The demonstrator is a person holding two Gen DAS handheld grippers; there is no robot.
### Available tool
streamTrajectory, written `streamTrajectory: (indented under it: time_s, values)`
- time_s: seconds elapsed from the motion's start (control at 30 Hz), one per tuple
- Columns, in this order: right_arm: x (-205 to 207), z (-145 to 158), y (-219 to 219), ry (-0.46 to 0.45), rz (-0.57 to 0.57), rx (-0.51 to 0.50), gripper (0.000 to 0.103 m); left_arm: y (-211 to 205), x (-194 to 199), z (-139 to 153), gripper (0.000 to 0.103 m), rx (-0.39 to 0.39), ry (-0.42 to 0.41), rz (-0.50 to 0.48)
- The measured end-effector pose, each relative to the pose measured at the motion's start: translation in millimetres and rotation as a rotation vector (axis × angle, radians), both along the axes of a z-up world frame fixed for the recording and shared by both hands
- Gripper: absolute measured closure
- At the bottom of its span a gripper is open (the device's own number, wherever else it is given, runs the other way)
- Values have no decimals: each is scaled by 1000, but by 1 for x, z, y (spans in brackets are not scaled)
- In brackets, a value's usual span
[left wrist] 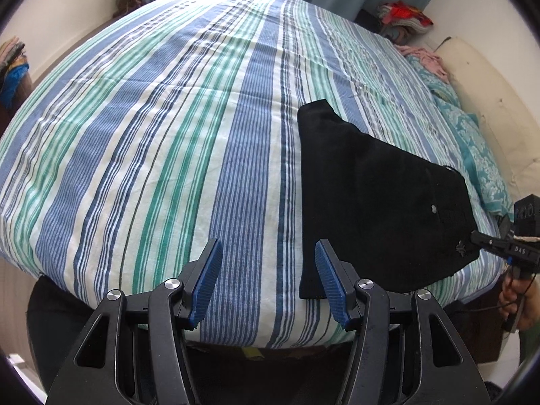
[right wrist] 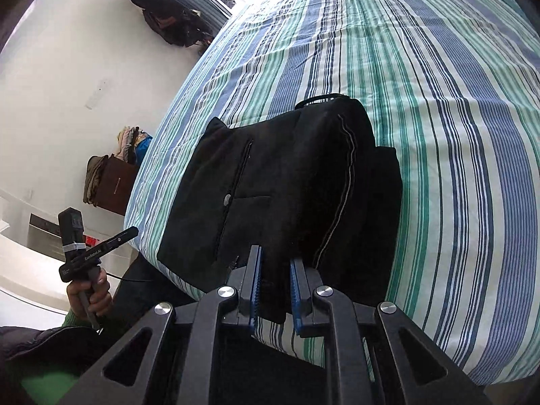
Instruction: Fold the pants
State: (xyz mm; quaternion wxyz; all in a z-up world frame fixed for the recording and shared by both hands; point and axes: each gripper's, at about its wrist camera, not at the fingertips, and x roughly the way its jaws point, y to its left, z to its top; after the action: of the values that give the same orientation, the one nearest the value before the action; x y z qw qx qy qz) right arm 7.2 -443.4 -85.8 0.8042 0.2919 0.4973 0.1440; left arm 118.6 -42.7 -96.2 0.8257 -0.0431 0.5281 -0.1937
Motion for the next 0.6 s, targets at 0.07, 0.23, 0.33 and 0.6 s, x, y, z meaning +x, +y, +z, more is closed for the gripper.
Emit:
streamTrajectory:
  time_s: [0.07, 0.23, 0.33, 0.6]
  values:
    - [-4, 3, -1, -20, -2, 7, 88, -8, -3, 6, 43, 10, -25, -27]
    - [-14, -14, -12, -9, -41, -25, 89, -40, -6, 6, 39, 57, -62, -110]
    - [-16, -44, -17, 52, -83, -20, 90, -59, -7, 4, 39, 77, -74, -157]
    - [-14, 5, 7, -17, -55, -346, 82, -77, -7, 8, 39, 142, -164, -171]
